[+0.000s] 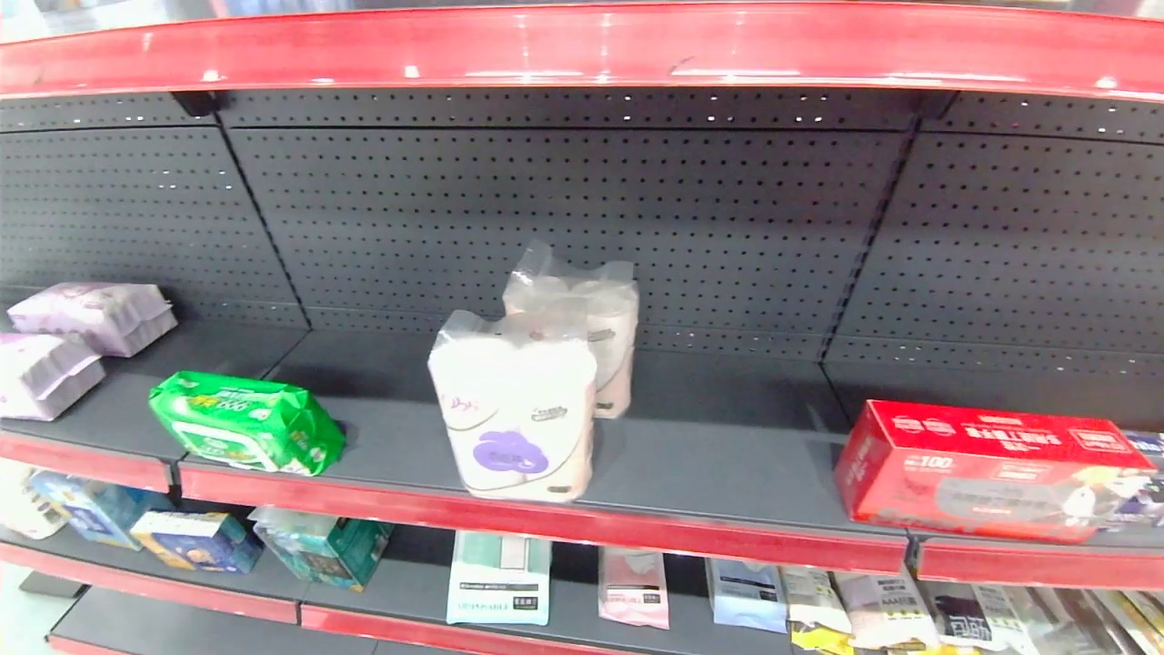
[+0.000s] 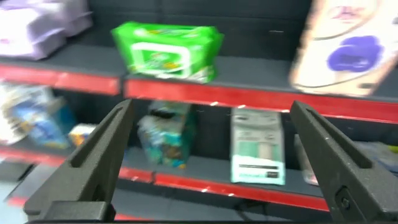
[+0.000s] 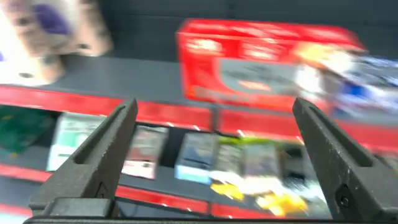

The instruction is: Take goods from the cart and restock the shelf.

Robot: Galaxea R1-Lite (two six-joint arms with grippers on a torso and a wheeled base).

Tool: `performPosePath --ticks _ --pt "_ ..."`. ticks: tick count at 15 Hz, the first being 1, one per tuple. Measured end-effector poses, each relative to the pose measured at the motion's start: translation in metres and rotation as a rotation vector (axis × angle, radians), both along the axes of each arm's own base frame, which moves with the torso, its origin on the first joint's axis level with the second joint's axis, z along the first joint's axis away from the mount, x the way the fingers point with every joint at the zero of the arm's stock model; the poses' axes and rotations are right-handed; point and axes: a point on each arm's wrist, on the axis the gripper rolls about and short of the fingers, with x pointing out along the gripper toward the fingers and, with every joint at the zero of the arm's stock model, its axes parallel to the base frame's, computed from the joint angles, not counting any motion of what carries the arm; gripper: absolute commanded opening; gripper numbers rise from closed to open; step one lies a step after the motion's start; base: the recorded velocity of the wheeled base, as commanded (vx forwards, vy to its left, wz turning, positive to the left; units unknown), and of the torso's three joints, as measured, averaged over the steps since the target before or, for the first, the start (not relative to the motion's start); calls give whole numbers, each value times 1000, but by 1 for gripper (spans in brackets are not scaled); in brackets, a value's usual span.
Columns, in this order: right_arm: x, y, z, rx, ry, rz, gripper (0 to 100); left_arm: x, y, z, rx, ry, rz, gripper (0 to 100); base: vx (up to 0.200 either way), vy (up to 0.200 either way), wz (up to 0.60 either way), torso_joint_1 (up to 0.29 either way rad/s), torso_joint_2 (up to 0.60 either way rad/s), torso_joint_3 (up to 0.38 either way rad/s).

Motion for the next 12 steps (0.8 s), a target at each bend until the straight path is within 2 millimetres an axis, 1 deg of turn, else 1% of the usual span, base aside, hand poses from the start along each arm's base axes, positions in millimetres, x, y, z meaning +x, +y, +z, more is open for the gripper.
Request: performPosePath --ticks 4,12 --pt "0 0 0 0 1 1 100 0 0 0 -3 2 -1 100 0 0 -600 1 0 2" --pt "0 0 0 1 0 1 100 1 0 0 -31 9 -5 100 0 0 0 0 0 0"
